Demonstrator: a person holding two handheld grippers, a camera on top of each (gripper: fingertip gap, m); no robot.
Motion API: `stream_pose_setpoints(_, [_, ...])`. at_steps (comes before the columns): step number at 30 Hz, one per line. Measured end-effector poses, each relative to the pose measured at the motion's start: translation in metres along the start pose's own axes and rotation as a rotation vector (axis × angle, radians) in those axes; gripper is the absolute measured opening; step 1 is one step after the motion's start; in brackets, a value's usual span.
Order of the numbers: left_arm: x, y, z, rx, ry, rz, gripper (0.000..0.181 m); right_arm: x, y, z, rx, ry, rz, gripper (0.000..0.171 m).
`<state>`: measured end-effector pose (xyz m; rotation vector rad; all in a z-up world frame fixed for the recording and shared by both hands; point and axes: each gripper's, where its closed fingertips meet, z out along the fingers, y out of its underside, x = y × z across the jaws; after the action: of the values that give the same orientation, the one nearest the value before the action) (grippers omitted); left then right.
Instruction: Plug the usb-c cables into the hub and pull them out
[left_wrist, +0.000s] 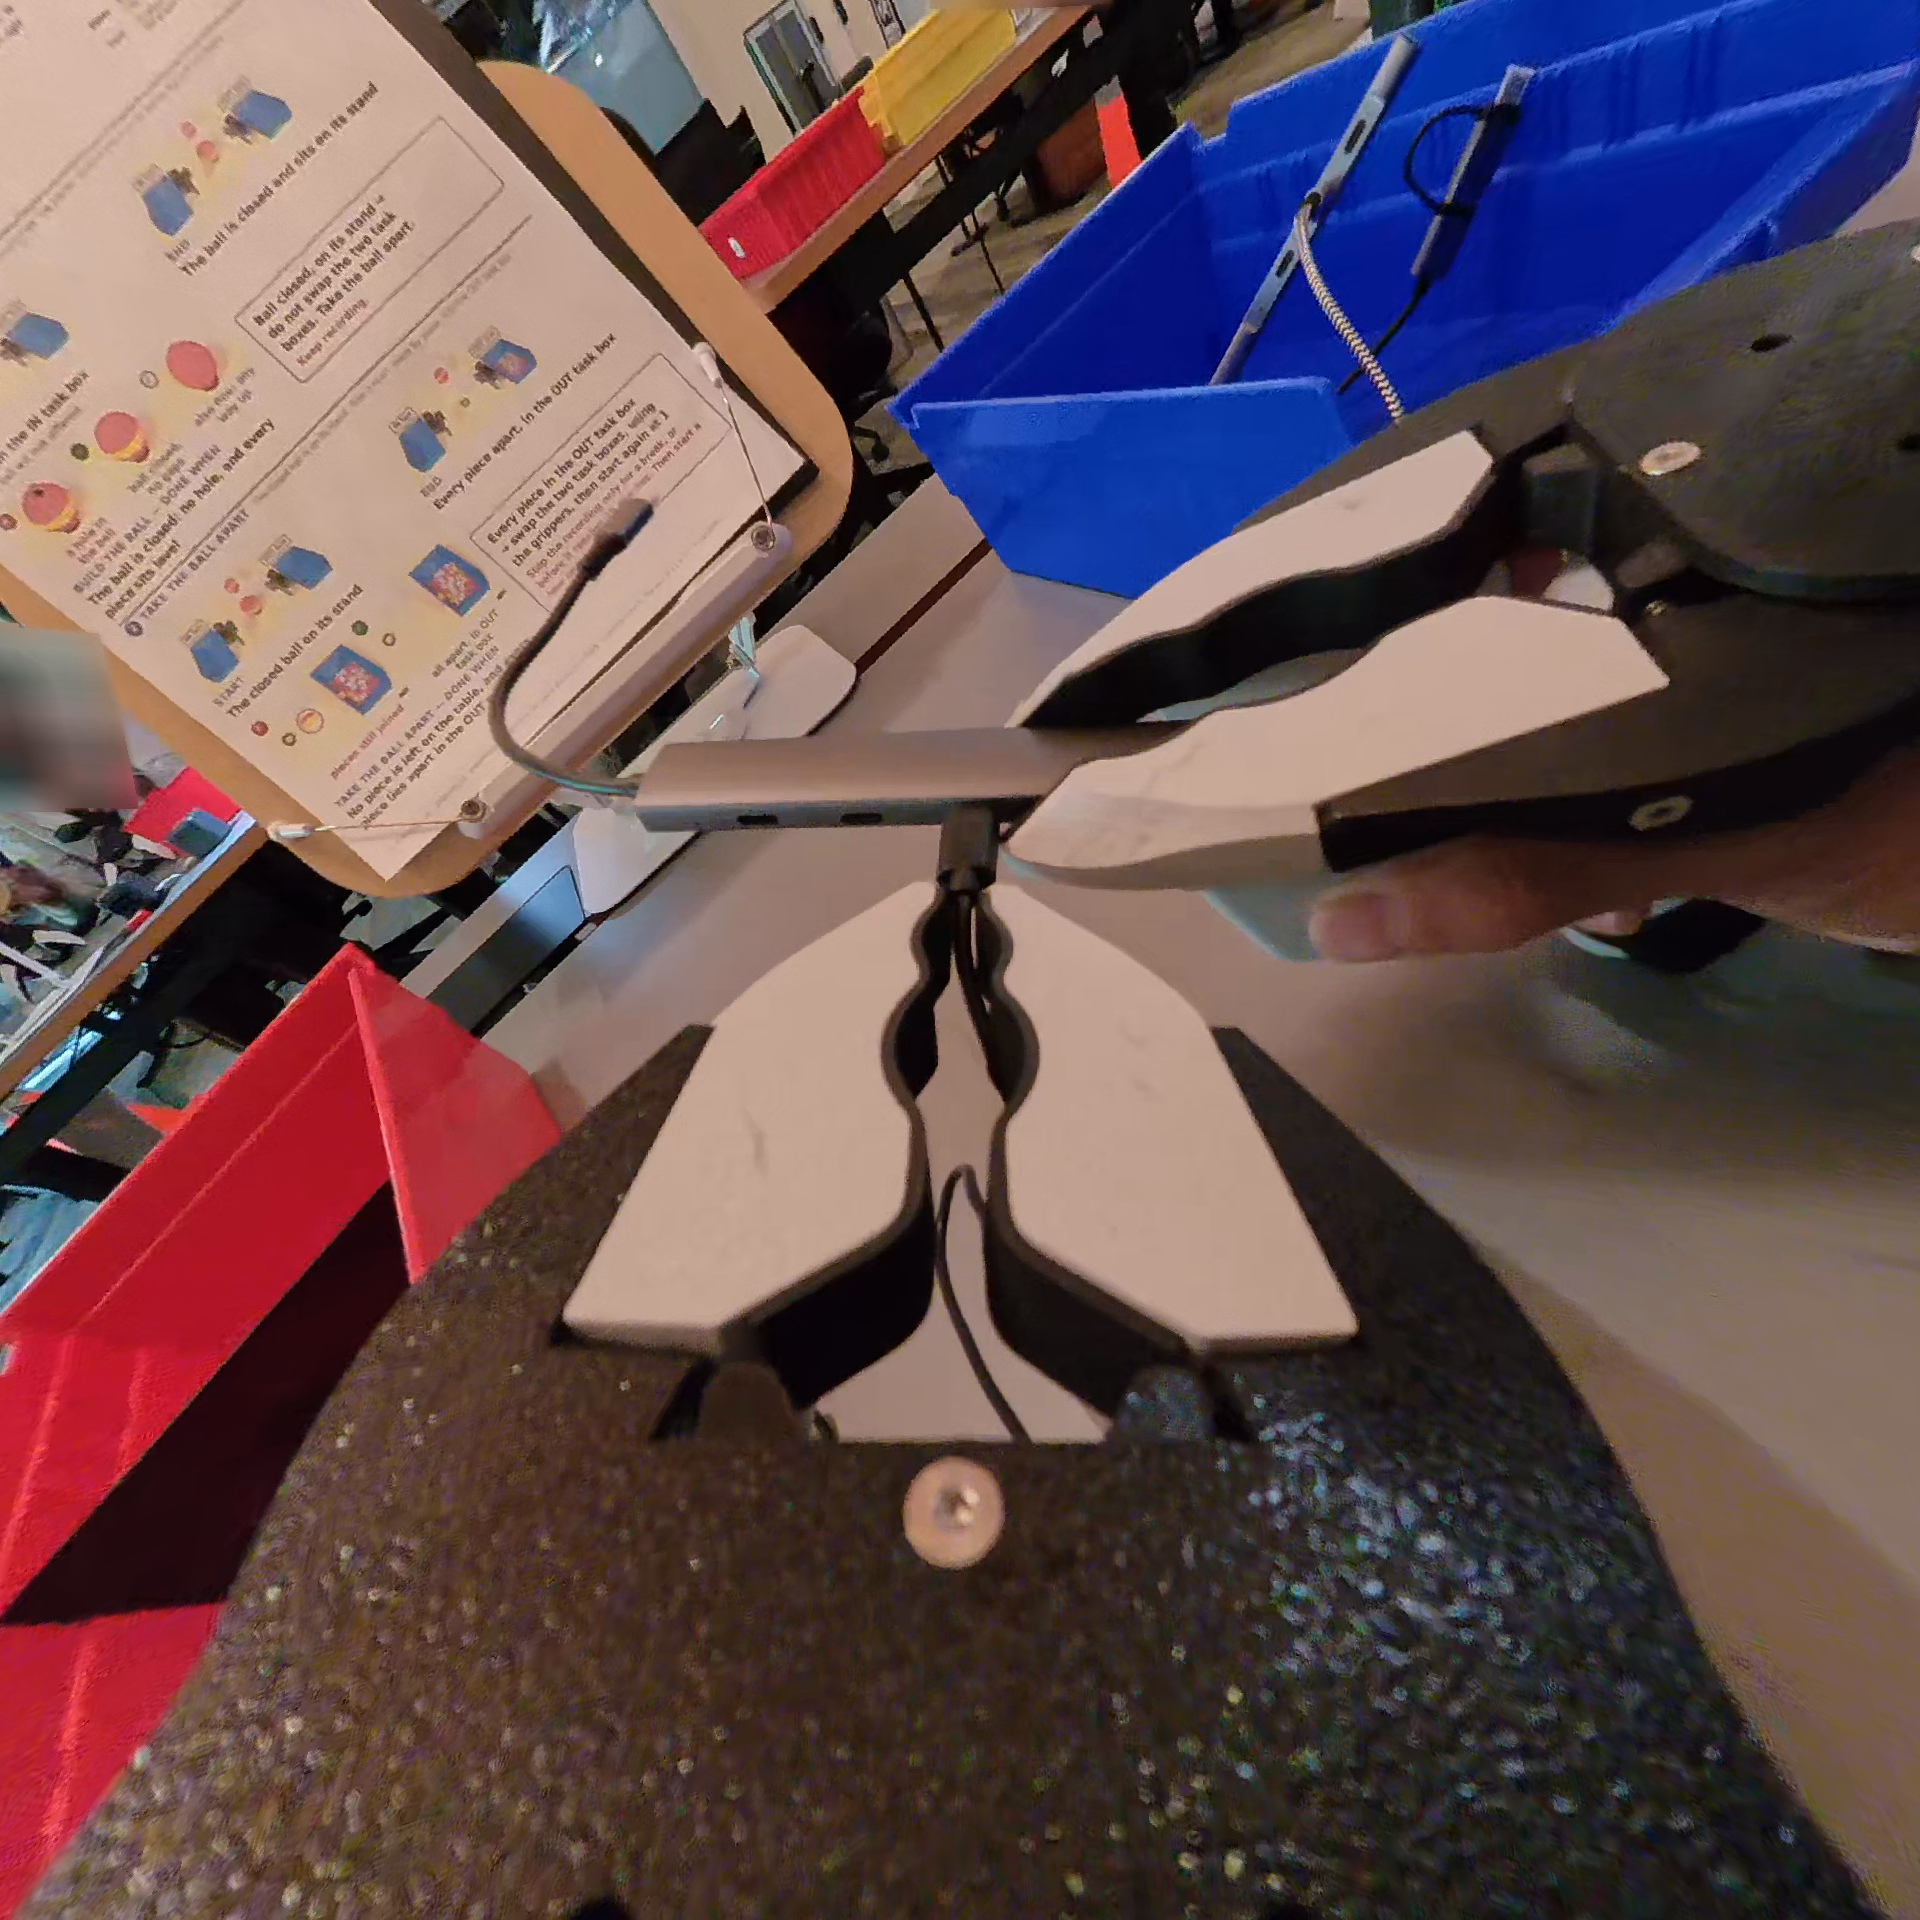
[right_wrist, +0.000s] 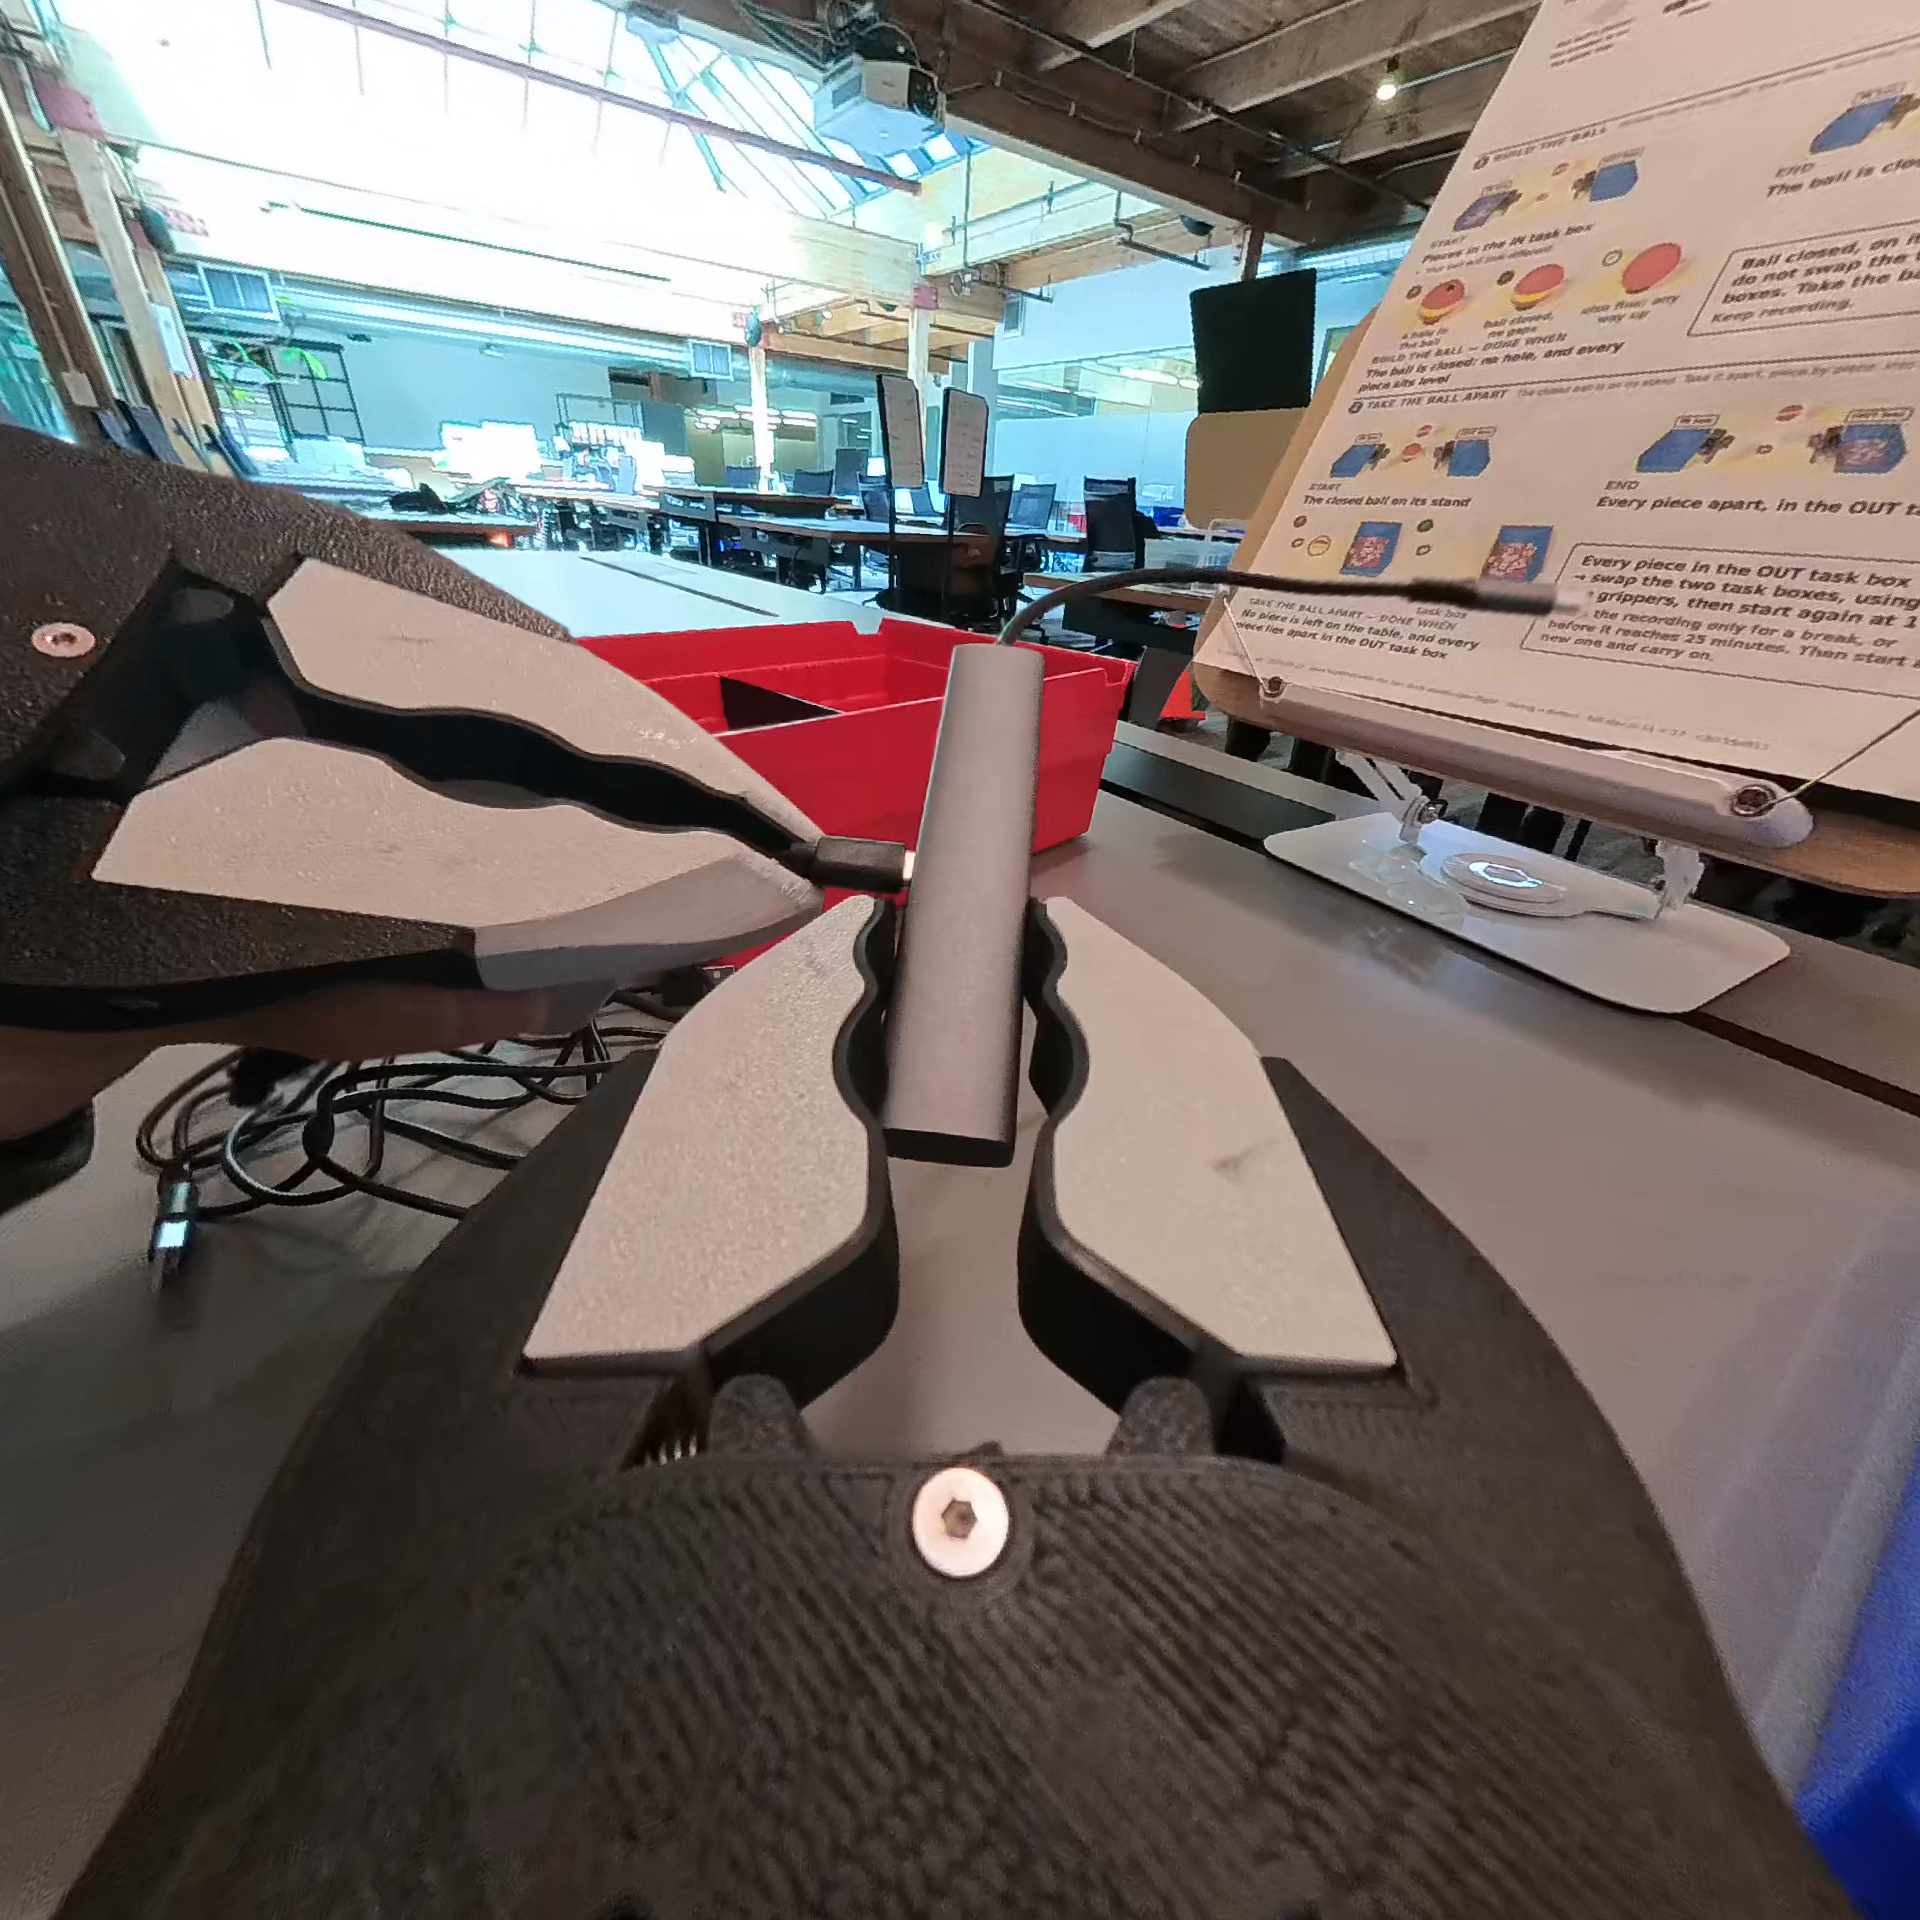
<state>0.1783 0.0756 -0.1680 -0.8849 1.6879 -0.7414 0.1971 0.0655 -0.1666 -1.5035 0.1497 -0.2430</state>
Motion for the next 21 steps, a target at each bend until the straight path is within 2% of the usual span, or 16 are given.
stream_pose_setpoints(1, [0.000, 0.001, 0.000, -0.011, 0.008, 0.011, 0.003, -0.001, 0.001, 0.000, -0.010, -0.007, 0.002, 0.024])
stream_pose_setpoints(6, [0.001, 0.013, -0.001, -0.080, 0.039, 0.089, 0.003, -0.005, 0.008, 0.003, -0.070, 0.012, -0.084, 0.024])
stream_pose_setpoints(11, [0.002, 0.019, 0.000, -0.072, 0.059, 0.048, 0.003, -0.007, 0.012, 0.004, -0.099, 0.017, -0.131, 0.025])
stream_pose_setpoints(18, [0.002, 0.015, 0.004, -0.027, 0.062, -0.018, 0.004, -0.002, 0.010, 0.004, -0.088, 0.012, -0.076, 0.024])
stream_pose_setpoints(21, [0.003, 0.004, 0.004, -0.017, 0.144, -0.090, 0.009, 0.005, 0.004, 0.001, -0.035, 0.000, 0.000, 0.024])
